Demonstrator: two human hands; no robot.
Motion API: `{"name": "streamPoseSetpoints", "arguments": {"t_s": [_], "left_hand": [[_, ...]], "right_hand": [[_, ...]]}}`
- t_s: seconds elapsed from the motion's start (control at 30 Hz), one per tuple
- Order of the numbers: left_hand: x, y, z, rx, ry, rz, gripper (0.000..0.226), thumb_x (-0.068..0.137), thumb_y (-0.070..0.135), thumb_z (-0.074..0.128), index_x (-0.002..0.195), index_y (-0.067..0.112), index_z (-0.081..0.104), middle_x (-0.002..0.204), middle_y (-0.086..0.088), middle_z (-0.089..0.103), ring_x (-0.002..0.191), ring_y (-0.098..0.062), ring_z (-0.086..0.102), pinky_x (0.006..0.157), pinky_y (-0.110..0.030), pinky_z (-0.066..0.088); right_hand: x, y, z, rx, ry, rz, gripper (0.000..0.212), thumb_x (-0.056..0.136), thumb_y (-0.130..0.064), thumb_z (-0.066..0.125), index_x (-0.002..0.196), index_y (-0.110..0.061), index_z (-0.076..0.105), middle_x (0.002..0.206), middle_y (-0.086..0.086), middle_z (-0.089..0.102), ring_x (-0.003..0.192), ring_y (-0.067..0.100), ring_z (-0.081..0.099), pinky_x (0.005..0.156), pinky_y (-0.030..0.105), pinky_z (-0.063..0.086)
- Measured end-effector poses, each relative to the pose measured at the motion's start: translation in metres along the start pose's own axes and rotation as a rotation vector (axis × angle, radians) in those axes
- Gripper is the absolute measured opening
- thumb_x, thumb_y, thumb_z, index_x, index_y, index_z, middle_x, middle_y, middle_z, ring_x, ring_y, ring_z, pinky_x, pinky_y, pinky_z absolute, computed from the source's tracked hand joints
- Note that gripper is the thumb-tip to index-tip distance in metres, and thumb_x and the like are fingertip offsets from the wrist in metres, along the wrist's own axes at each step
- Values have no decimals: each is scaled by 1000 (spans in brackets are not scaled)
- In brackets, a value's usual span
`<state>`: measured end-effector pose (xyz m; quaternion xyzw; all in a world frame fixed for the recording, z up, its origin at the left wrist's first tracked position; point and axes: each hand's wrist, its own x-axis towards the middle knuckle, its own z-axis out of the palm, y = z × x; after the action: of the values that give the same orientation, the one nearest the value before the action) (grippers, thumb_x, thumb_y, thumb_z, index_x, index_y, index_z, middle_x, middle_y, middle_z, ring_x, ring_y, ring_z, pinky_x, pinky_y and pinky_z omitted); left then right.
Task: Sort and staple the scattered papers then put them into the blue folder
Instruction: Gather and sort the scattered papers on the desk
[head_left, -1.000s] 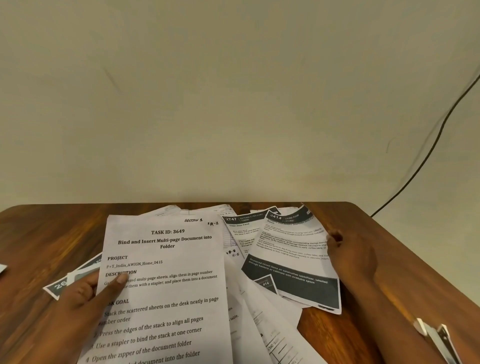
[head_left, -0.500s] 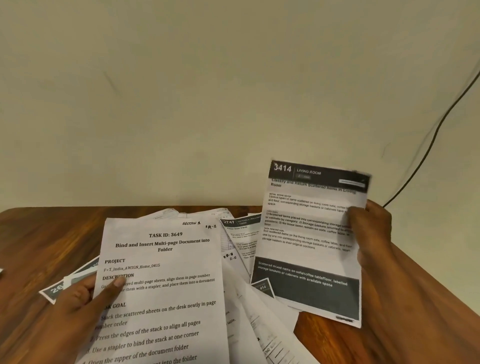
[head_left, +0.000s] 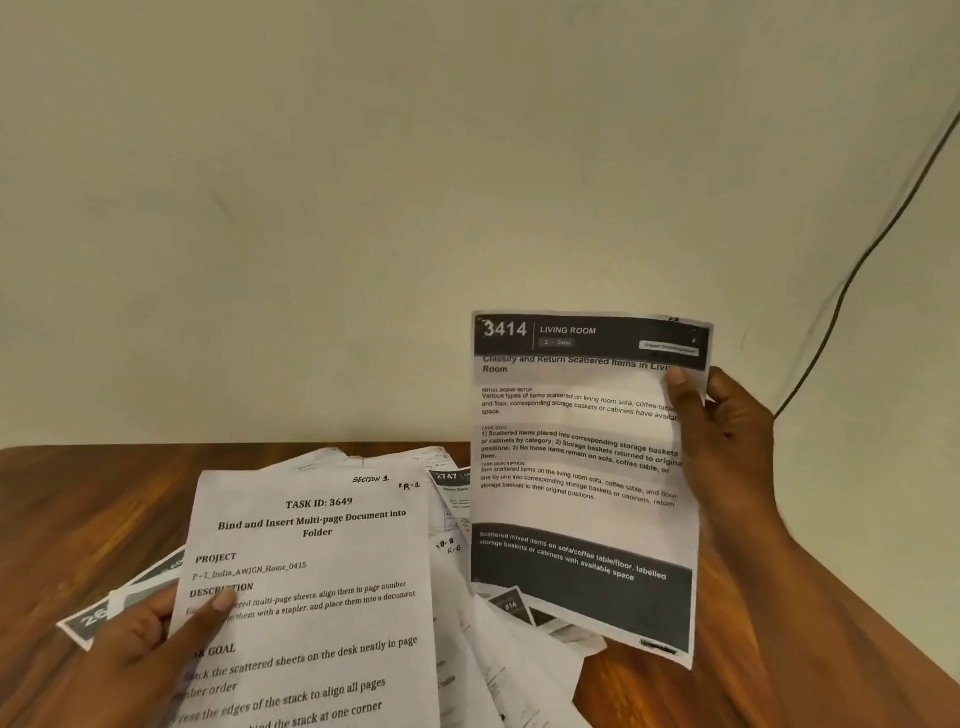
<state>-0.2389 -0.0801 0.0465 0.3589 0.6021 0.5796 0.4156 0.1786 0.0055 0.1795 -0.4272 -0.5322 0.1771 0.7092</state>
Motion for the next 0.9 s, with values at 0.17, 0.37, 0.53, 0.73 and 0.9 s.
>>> {"name": "streamPoseSetpoints", "arguments": {"t_s": [0.17, 0.37, 0.53, 0.73, 0.9], "left_hand": [[1, 0, 1, -16, 1, -6, 17, 95, 13, 69, 110, 7, 76, 95, -24, 79, 90, -47, 75, 95, -62, 54], [1, 1, 2, 1, -6, 10, 18, 95, 14, 69, 111, 9, 75, 94, -23, 79, 84, -45, 77, 84, -56, 60], [-5, 6, 4, -31, -20, 3, 18, 92, 20, 71, 106, 12, 78, 96, -23, 79, 87, -46, 77, 85, -60, 60], [-2, -1, -1, -76, -26, -10, 29, 76, 36, 79, 103, 25, 81, 103, -21, 79, 92, -47, 76, 97, -70, 52], [0, -3, 2, -117, -103, 43, 19, 96, 10, 64, 111, 0, 71, 97, -31, 76, 69, -44, 76, 62, -53, 65]], "right_hand": [[-5, -19, 0, 71, -72, 100, 18, 101, -33, 64, 107, -22, 77, 92, 4, 81, 79, 24, 78, 63, 31, 62], [-8, -37, -2, 118, -97, 162, 19, 99, -28, 68, 107, -15, 78, 88, 6, 81, 72, 24, 78, 57, 30, 62], [-8, -57, -7, 129, -96, 91, 13, 97, -25, 70, 95, -16, 78, 76, -4, 79, 60, 9, 73, 52, 18, 53], [-7, -49, 2, 101, -187, 116, 19, 97, -16, 70, 78, -13, 73, 56, -11, 69, 44, 0, 58, 46, 12, 44], [-24, -19, 29, 137, -454, 419, 26, 98, -15, 67, 106, 8, 73, 90, 19, 77, 67, 26, 73, 55, 27, 59]]}}
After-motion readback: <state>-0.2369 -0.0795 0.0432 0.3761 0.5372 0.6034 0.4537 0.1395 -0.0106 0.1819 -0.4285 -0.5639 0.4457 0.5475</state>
